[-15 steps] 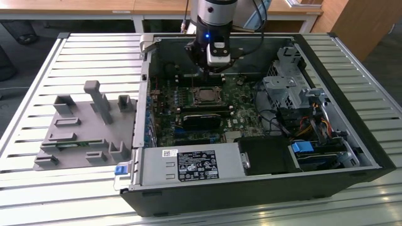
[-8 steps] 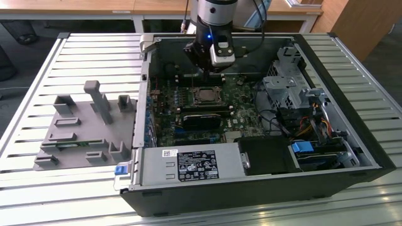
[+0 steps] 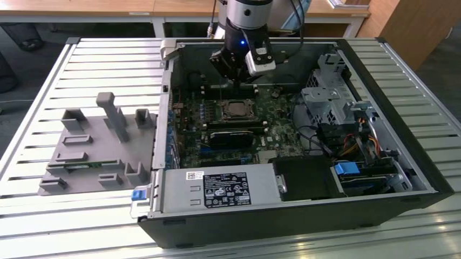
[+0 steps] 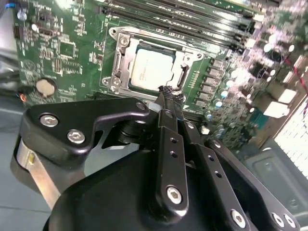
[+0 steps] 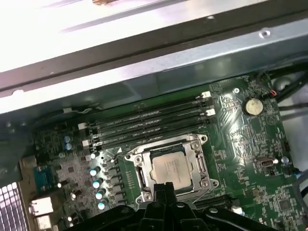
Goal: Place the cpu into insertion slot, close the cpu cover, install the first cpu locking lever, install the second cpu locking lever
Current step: 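Install the first cpu locking lever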
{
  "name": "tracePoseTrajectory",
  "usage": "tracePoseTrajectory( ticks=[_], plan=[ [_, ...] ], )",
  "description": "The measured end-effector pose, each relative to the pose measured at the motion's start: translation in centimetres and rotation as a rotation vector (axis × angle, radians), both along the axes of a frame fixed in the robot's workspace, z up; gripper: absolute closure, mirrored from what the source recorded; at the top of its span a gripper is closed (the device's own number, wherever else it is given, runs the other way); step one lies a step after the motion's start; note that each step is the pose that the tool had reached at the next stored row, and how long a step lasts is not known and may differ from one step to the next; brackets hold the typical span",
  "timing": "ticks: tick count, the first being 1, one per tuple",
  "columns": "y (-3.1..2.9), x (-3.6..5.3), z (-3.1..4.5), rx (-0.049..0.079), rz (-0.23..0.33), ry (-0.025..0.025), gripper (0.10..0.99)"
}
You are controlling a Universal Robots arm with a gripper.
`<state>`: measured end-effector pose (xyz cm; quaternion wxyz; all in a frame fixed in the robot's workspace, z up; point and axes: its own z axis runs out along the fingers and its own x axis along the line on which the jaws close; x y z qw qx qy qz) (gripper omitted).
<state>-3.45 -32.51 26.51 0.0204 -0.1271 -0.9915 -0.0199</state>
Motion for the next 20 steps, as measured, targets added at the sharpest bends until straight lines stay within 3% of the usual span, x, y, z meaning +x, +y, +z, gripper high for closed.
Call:
tracePoseTrajectory(
  ticks=[5,8,10,13,15,20],
  plan=[
    [0.00,0.00,-0.01,0.000,0.090,-0.0006,0.980],
    [0.00,0.00,-0.03,0.000,0.130,-0.0044,0.980],
    [0.00,-0.02,-0.05,-0.001,0.139,-0.0132,0.980],
    [0.00,-0.50,-0.10,-0.003,0.140,-0.0363,0.980],
    [0.01,-0.91,-0.18,-0.003,0.141,-0.0465,0.980],
    [0.00,-1.02,-0.29,0.002,0.201,-0.0473,0.980]
  ],
)
